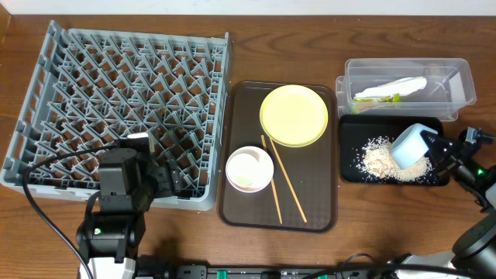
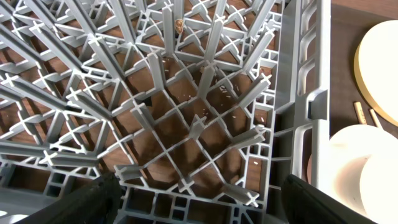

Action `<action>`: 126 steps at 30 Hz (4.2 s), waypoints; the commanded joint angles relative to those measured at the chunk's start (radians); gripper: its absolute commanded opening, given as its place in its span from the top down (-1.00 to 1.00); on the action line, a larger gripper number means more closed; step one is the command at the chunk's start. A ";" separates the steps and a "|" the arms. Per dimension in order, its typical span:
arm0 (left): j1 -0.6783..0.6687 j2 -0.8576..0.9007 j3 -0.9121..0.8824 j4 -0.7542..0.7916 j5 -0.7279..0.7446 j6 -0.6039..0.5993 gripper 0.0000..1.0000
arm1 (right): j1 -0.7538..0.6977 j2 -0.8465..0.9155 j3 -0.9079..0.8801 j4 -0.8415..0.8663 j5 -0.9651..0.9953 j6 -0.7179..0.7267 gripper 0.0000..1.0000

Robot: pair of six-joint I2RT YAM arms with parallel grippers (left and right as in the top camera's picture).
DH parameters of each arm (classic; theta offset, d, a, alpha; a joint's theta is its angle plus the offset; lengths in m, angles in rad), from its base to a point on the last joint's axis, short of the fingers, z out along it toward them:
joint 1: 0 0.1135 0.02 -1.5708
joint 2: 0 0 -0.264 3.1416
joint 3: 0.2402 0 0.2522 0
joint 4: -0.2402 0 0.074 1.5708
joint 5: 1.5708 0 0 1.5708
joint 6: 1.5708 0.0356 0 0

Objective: Sort waste into correct bins and load items into the dishwasher
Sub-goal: 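Tip the blue bowl over the black tray to dump the rice, then carry the empty blue bowl with the right gripper onto the yellow plate, then grasp the white cup with the right gripper and lift it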

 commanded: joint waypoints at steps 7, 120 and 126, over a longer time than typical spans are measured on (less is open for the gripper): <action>0.004 -0.001 0.026 0.000 -0.002 -0.008 -0.71 | 0.024 0.003 -0.002 -0.001 -0.036 0.121 0.98; 0.004 -0.001 0.026 0.000 -0.001 -0.008 -0.71 | 1.487 0.192 0.547 -0.460 1.153 -0.418 0.82; 0.004 -0.001 0.026 0.000 -0.001 -0.008 -0.71 | 1.433 0.161 0.603 -0.514 1.152 -0.407 0.98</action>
